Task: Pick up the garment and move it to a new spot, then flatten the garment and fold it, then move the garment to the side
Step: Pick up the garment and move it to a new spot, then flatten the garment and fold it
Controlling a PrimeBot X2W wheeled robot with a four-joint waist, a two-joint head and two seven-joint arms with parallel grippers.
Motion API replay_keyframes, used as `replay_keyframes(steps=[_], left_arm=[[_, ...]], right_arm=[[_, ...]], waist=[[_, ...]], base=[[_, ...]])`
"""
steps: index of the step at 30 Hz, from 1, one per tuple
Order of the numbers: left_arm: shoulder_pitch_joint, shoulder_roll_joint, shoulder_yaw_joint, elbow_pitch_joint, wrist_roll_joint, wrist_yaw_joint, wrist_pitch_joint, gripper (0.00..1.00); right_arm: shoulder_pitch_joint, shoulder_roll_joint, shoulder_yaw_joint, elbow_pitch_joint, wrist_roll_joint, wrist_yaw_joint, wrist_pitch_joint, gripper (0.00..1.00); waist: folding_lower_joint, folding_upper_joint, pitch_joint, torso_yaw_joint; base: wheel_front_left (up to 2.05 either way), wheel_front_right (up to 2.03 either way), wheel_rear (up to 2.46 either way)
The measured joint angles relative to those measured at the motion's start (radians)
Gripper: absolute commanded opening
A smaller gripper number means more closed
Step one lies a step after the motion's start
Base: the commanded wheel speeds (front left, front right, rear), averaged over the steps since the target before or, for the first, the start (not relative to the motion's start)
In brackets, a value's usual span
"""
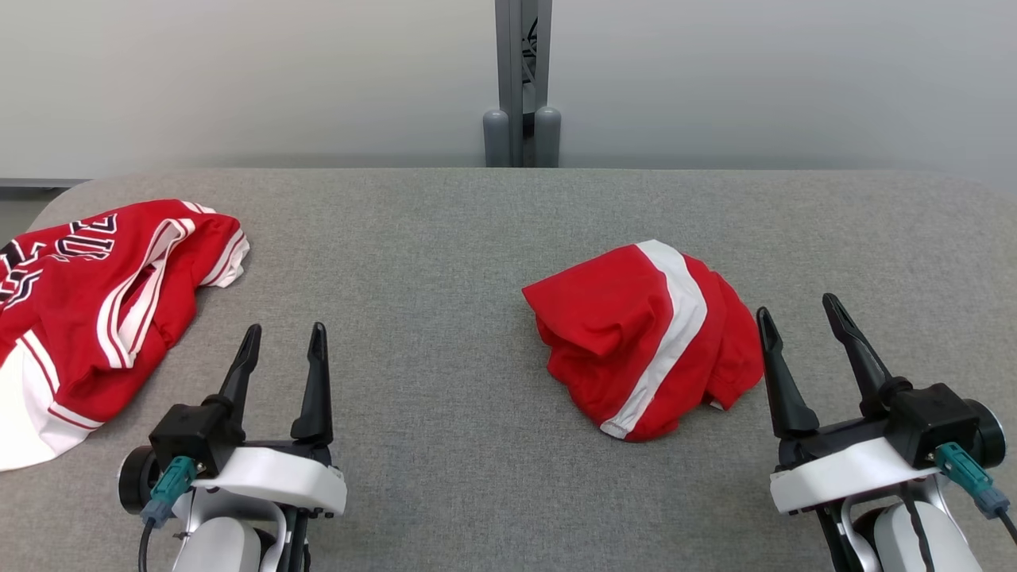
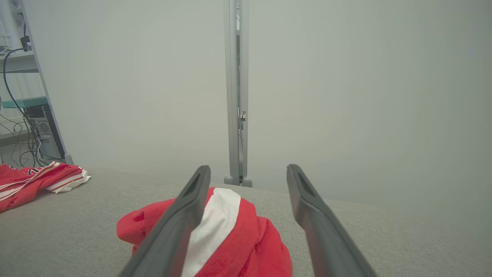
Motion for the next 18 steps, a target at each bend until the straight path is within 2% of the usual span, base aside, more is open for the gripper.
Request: replay_keyframes(steps=[5,11,18], left_arm=[[0.004,-0.006,0.017,-0.007,0.021,-0.024,0.000,1.00],[0.015,-0.007,0.013,0.000,0.018,-0.028,0.000,1.00],[0.020,-0.007,-0.009,0.012,0.010,-0.024,0.000,1.00]], right_arm=[[-0.002,0.000,0.001,0.003,0.000,0.000,0.000,1.00],[-0.008,0.000,0.001,0.011,0.004,0.000,0.000,1.00],[0.007,0.000,0.066,0.109,0.043,0.000,0.000,1.00]], waist=[[0.0000,0.0000,0.003,0.000],[0.0000,0.0000,0.003,-0.005],[0.0000,0.0000,0.016,-0.002]], base=[[0.00,0.00,0.00],[0.00,0.00,0.00],[0.00,0.00,0.00]])
